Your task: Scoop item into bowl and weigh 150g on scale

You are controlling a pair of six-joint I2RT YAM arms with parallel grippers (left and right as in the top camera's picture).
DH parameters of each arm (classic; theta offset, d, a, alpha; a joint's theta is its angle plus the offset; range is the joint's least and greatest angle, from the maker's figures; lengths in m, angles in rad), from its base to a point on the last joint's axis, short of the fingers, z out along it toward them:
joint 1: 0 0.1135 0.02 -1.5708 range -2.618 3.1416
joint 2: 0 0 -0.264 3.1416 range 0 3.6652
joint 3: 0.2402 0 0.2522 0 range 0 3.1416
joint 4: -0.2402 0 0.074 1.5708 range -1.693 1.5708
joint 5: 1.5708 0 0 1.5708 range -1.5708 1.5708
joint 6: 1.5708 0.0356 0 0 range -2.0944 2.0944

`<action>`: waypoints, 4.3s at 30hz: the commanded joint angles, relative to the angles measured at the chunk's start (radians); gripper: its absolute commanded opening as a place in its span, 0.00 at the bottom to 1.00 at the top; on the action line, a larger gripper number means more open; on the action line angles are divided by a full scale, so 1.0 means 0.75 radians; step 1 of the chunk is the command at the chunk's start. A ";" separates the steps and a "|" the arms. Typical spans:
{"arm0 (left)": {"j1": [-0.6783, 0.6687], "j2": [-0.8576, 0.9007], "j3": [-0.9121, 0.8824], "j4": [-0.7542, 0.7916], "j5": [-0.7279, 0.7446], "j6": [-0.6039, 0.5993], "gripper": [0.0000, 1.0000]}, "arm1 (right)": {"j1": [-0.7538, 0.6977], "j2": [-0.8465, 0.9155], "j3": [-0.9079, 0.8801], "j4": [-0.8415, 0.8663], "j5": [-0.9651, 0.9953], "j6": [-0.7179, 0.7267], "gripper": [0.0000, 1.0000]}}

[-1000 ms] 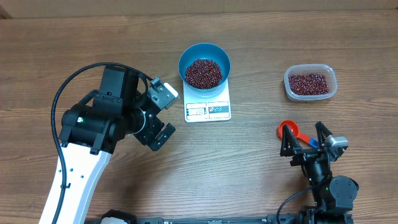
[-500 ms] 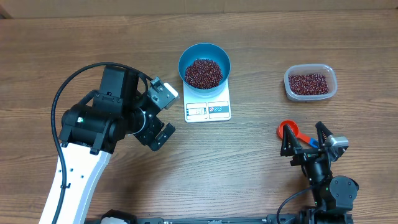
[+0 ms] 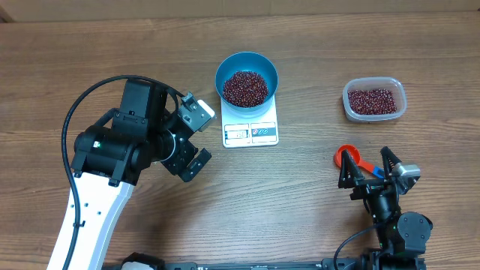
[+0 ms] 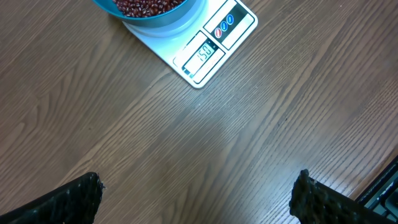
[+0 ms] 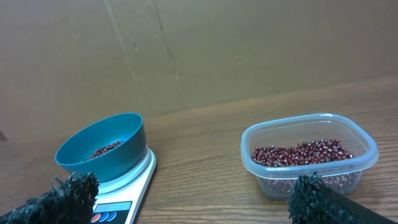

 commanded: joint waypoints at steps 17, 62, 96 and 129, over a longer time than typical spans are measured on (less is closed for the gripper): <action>0.006 0.005 0.003 0.001 0.027 -0.014 1.00 | 0.005 -0.016 -0.014 0.008 0.013 0.009 1.00; 0.572 -0.498 0.003 0.265 -0.292 -0.305 1.00 | 0.005 -0.016 -0.014 0.008 0.013 0.009 1.00; 0.726 -0.886 0.003 0.016 -0.005 -0.666 1.00 | 0.005 -0.016 -0.014 0.008 0.013 0.009 1.00; 0.535 -1.664 -1.351 1.074 -0.025 -0.671 1.00 | 0.005 -0.016 -0.014 0.008 0.013 0.009 1.00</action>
